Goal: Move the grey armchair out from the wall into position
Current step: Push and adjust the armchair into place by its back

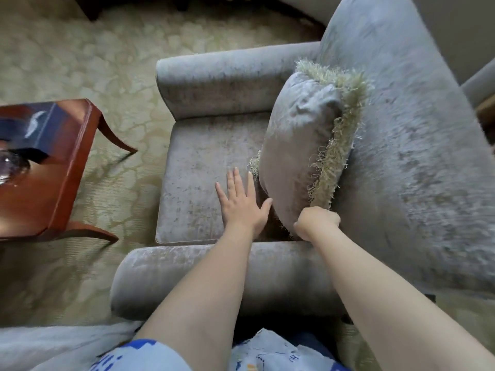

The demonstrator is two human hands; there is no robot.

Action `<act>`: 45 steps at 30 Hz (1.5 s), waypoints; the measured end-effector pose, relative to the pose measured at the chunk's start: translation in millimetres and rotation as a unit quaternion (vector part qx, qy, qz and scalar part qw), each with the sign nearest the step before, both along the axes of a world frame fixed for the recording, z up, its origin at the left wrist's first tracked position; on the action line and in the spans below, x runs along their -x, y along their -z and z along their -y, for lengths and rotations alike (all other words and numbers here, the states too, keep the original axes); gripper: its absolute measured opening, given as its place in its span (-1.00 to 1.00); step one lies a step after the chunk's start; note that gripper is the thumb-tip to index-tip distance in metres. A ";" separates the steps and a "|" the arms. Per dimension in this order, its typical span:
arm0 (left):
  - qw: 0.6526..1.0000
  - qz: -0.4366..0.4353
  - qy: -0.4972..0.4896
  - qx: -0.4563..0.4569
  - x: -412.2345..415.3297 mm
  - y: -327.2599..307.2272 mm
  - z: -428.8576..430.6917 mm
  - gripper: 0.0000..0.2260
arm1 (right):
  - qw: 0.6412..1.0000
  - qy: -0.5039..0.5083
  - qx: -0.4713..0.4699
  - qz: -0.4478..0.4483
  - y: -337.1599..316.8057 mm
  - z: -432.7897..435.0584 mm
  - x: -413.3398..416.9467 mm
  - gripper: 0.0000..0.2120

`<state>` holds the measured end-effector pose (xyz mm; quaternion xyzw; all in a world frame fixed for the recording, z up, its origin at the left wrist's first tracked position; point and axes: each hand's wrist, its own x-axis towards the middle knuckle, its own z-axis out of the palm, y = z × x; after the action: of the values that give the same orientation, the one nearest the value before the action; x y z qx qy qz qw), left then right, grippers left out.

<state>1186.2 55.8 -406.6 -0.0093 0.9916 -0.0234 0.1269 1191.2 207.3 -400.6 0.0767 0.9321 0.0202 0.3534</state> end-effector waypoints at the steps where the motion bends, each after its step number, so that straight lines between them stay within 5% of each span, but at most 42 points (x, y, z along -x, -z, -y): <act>1: 1.000 -0.021 0.003 0.009 13.4 -16.2 6.1 -0.31 | 1.000 -0.002 0.001 -0.029 -15.2 2.6 10.4 -0.66; 7: 0.993 -0.116 -0.003 0.006 76.9 -104.3 14.3 -0.31 | 0.984 0.002 0.036 -0.172 -106.9 4.6 63.5 -0.67; 15: 0.982 -0.179 -0.013 -0.057 121.0 -159.1 -86.8 -0.30 | 0.944 -0.108 0.022 -0.310 -176.1 -71.2 107.3 -0.62; 27: 0.936 -0.172 -0.285 -0.113 94.6 -134.9 -247.7 -0.34 | 0.870 -0.394 0.056 -0.292 -168.5 -212.2 144.8 -0.56; 39: 0.924 -0.111 -0.358 -0.076 116.9 -95.4 -275.6 -0.31 | 0.857 -0.432 0.116 -0.257 -131.0 -222.4 203.2 -0.55; 45: 0.873 -0.127 -0.460 -0.101 154.1 -91.4 -307.7 -0.27 | 0.829 -0.487 0.134 -0.240 -118.8 -253.5 252.8 -0.59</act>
<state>1032.1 363.5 -315.2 -0.4546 0.8798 0.1389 -0.0039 938.4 460.8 -281.8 -0.4327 0.8977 0.0453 0.0699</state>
